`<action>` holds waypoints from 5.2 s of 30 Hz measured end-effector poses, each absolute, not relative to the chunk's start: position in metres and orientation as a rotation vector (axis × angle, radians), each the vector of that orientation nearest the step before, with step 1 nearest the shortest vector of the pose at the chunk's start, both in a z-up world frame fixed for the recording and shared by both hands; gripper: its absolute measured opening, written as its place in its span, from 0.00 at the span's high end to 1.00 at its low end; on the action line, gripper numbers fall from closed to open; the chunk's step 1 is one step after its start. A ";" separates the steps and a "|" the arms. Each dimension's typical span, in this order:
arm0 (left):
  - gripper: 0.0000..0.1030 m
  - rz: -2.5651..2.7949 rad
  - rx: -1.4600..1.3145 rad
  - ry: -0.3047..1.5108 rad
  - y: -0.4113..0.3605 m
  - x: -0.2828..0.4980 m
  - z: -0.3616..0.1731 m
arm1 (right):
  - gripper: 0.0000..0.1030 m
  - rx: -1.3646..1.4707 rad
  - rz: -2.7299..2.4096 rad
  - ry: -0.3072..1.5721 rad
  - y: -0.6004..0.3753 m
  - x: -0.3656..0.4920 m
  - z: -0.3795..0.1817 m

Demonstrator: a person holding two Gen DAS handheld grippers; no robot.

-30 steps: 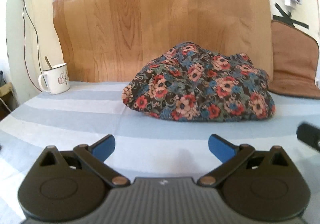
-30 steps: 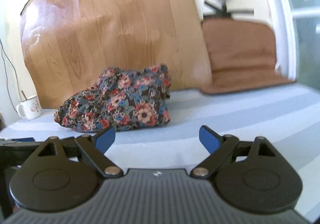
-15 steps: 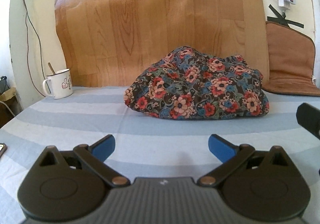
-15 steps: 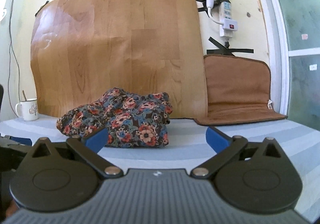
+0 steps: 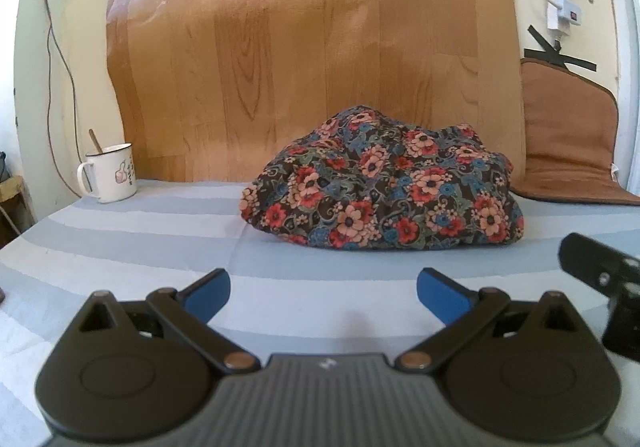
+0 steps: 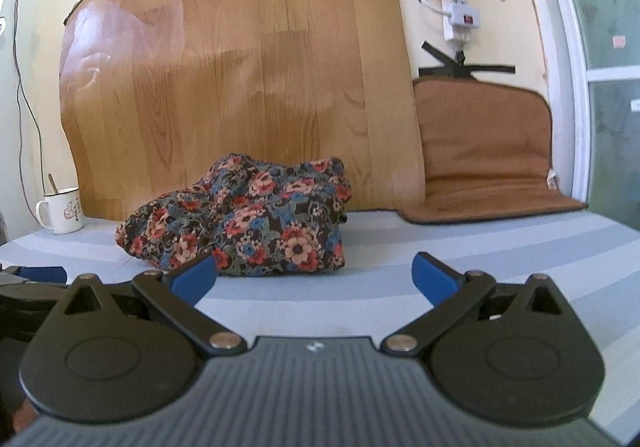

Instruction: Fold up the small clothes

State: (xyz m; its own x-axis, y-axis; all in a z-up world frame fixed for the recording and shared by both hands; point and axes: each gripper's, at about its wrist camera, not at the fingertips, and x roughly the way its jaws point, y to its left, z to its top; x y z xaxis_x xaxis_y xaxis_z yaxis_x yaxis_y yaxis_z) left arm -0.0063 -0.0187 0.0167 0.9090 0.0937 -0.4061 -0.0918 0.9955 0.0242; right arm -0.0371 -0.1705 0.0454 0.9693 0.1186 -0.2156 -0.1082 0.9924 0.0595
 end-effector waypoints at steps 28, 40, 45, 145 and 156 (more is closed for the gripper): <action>0.00 0.097 0.107 0.531 -0.029 0.006 0.010 | 0.00 0.181 0.202 0.365 -0.190 -0.018 0.040; 0.00 0.044 0.017 0.654 -0.027 0.000 0.017 | 0.00 0.137 0.176 0.383 -0.189 -0.031 0.045; 0.00 0.050 0.027 0.631 -0.032 -0.016 0.033 | 0.00 0.201 0.157 0.359 -0.209 -0.043 0.061; 0.00 0.108 0.049 0.788 -0.024 -0.044 0.040 | 0.00 0.311 0.232 0.400 -0.208 -0.067 0.066; 0.00 0.099 0.054 0.796 -0.025 -0.044 0.038 | 0.00 0.310 0.235 0.405 -0.207 -0.067 0.063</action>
